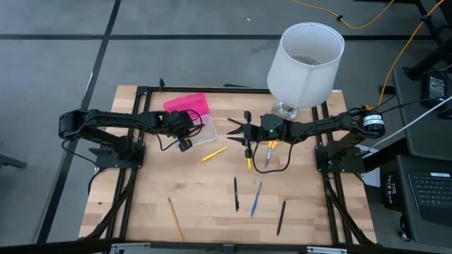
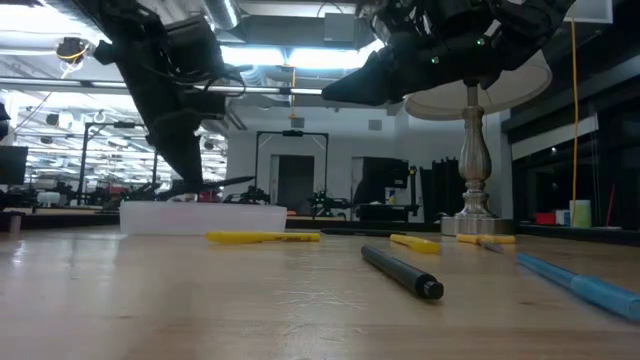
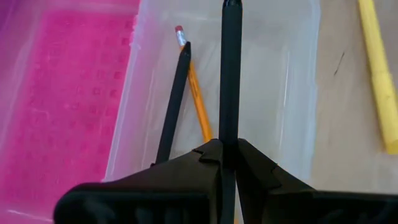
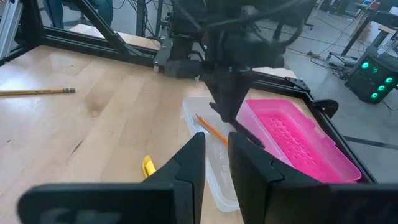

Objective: Pick & place school supplies into a supply box
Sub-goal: Put the black pen into the pink supply box

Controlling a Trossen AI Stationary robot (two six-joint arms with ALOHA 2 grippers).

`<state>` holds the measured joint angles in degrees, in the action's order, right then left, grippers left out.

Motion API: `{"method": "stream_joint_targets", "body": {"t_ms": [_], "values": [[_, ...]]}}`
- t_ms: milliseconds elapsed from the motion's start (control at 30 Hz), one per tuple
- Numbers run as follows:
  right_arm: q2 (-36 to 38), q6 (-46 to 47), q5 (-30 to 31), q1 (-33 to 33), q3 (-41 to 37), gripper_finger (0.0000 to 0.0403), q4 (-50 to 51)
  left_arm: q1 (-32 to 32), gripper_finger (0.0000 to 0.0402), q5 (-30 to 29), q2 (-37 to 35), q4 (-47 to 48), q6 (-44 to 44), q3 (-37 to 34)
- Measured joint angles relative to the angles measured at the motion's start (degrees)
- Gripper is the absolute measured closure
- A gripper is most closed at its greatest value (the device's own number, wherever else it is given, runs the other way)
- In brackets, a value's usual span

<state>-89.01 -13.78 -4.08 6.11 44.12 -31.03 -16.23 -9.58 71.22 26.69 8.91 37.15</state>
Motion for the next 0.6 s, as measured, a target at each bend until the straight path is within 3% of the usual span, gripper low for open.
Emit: {"method": "stream_joint_targets", "body": {"t_ms": [367, 600], "values": [[0.0, 0.0, 0.0, 0.0, 0.0, 0.0327, 0.0, 0.0, 0.0386, 0.2, 5.4, -2.9, -2.7, 0.0], [0.0, 0.0, 0.0, 0.0, 0.0, 0.0327, 0.0, 0.0, 0.0355, 0.6, 6.9, -3.0, -2.7, 0.0]]}}
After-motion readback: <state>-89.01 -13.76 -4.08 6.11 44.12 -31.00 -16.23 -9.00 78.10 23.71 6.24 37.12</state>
